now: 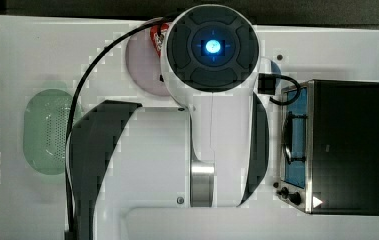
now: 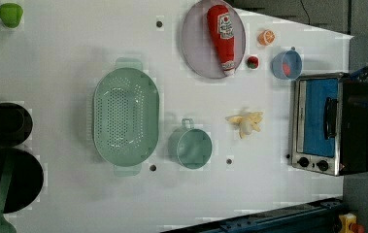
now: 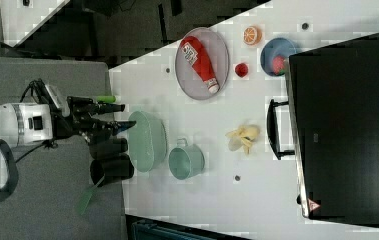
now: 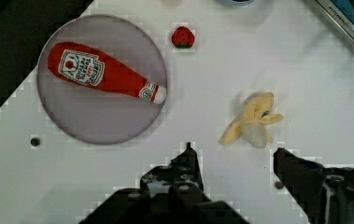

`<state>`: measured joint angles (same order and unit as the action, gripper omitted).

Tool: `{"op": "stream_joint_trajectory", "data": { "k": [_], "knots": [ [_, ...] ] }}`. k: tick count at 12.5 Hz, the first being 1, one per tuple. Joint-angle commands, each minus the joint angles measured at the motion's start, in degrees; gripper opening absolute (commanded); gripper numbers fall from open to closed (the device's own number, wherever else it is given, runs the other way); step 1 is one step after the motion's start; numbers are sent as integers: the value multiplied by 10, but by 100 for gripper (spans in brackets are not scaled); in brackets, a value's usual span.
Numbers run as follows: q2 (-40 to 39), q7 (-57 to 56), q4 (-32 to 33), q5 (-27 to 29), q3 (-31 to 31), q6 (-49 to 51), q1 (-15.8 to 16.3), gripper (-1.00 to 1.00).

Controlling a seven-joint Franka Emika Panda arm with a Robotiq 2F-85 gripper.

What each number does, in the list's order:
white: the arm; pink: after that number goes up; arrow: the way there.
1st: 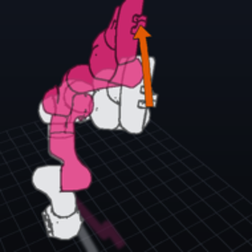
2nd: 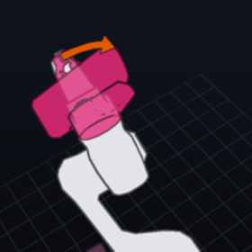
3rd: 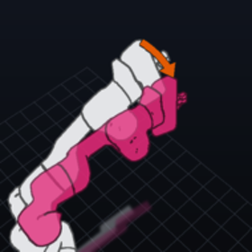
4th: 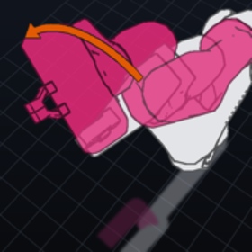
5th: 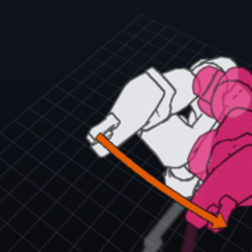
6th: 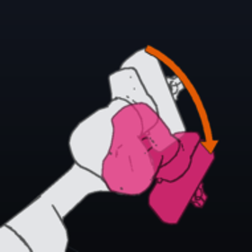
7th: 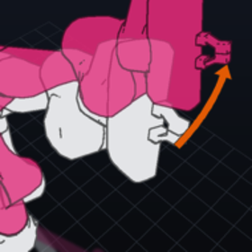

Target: Pick banana from table and place on oven.

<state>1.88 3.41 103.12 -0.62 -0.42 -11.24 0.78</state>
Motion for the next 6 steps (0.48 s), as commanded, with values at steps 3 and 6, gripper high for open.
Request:
{"op": "stream_joint_trajectory", "data": {
  "k": [3,6],
  "knots": [
    [250,15,138,1,-8,89,-21,100],
    [242,15,162,1,-8,74,-21,100]
  ]
}}
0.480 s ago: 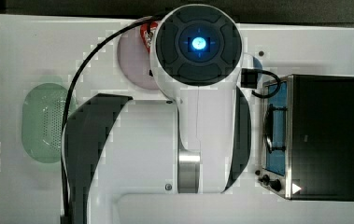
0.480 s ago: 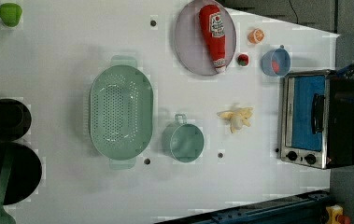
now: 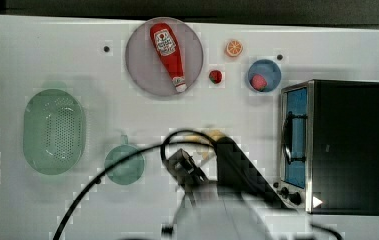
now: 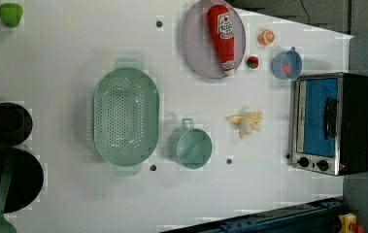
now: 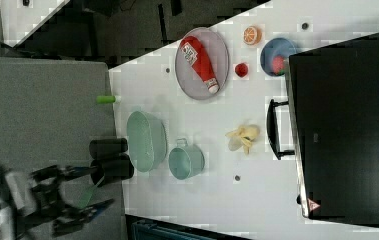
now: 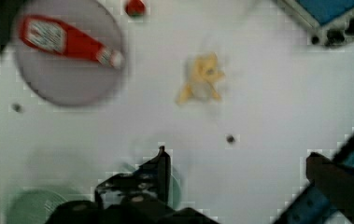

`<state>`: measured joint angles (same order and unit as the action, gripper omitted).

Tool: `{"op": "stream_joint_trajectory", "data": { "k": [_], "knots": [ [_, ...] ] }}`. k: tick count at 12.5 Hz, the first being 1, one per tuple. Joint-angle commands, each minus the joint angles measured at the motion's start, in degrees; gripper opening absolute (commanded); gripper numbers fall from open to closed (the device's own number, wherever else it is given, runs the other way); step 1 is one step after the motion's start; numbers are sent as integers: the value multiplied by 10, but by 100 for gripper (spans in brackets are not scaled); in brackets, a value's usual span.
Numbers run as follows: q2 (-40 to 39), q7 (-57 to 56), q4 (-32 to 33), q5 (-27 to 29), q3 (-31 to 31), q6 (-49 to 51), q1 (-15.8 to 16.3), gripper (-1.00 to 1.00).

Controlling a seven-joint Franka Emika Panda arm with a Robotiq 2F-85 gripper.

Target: Pick banana from table and place on oven.

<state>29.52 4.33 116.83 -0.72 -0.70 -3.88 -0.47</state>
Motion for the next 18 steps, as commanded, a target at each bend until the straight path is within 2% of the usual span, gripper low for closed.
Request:
{"op": "stream_joint_trajectory", "data": {
  "k": [1,8,14,18],
  "knots": [
    [-42,5,37,2,-6,-17,-8,100],
    [-163,5,151,2,-16,-239,-9,100],
    [-322,5,193,2,-40,-436,-10,100],
    [-395,4,217,2,-45,-509,-10,100]
  ]
}}
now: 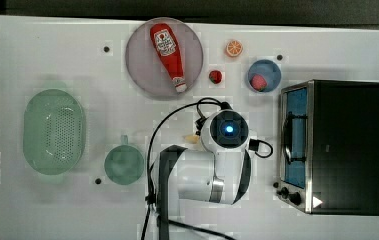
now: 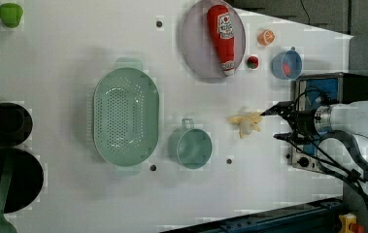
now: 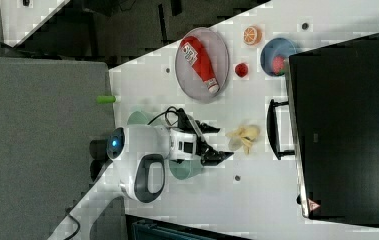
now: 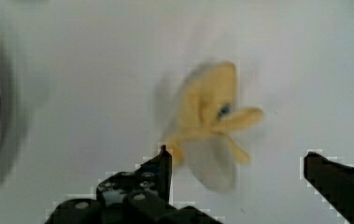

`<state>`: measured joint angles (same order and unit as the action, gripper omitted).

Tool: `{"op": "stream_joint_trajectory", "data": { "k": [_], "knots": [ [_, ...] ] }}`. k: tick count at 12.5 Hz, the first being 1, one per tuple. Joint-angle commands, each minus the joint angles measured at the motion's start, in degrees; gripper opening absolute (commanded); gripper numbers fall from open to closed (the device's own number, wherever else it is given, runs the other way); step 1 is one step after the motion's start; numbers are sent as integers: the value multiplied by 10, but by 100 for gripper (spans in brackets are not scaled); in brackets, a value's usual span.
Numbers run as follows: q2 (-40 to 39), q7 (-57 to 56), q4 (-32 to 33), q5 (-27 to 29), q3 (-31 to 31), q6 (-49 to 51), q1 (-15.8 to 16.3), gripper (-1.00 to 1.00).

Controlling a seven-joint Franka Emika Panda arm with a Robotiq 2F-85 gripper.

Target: Pick banana from table and place on oven.

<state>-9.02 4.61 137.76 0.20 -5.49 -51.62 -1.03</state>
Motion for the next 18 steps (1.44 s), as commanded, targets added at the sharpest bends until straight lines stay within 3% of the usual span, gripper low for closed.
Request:
{"op": "stream_joint_trajectory", "data": {
  "k": [1,5,6,12,15,18],
  "knots": [
    [-23,1,16,-7,3,-54,-5,100],
    [-73,1,36,-7,3,-132,-5,100],
    [-85,1,36,-7,3,-142,-5,92],
    [-105,1,35,-7,1,-174,-5,-48],
    [-92,1,33,-7,1,-174,-5,-49],
    [-21,1,21,-7,3,-160,-5,-49]
  ]
}}
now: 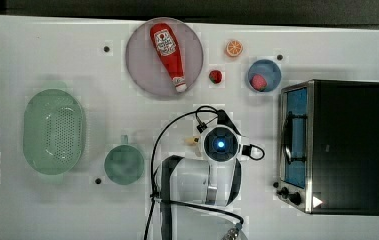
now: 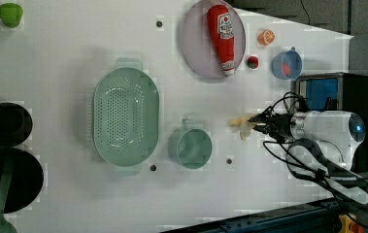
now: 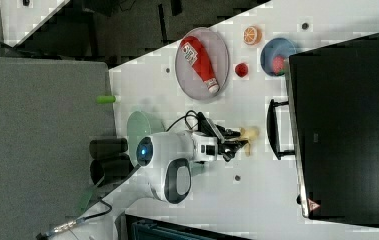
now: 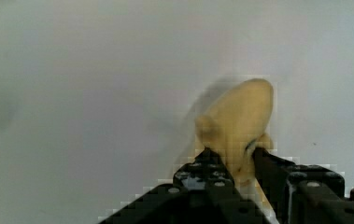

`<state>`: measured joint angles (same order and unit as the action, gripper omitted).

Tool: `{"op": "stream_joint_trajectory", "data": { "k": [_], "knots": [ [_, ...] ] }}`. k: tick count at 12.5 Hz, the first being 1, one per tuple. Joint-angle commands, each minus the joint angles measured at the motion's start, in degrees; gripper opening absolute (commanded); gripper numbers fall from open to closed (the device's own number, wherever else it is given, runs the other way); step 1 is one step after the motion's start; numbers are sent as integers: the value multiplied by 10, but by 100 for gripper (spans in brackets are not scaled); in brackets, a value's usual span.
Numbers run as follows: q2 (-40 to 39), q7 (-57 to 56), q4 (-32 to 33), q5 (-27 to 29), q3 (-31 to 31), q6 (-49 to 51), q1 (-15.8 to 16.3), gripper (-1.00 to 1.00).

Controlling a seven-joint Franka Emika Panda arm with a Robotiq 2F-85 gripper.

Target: Pick banana from table and place on oven.

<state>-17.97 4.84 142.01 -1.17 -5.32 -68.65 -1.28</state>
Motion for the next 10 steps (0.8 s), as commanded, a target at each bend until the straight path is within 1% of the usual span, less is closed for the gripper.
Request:
{"op": "stream_joint_trajectory", "data": {
  "k": [1,3,5,8,10],
  "knots": [
    [103,-1,-29,6,3,37,-2,-49],
    [169,-1,-58,7,5,140,-1,-49],
    [219,-1,-107,7,3,272,-1,-49],
    [258,-23,-195,6,-14,434,-4,-49],
    [262,-77,-243,6,-42,489,-10,-49]
  ]
}}
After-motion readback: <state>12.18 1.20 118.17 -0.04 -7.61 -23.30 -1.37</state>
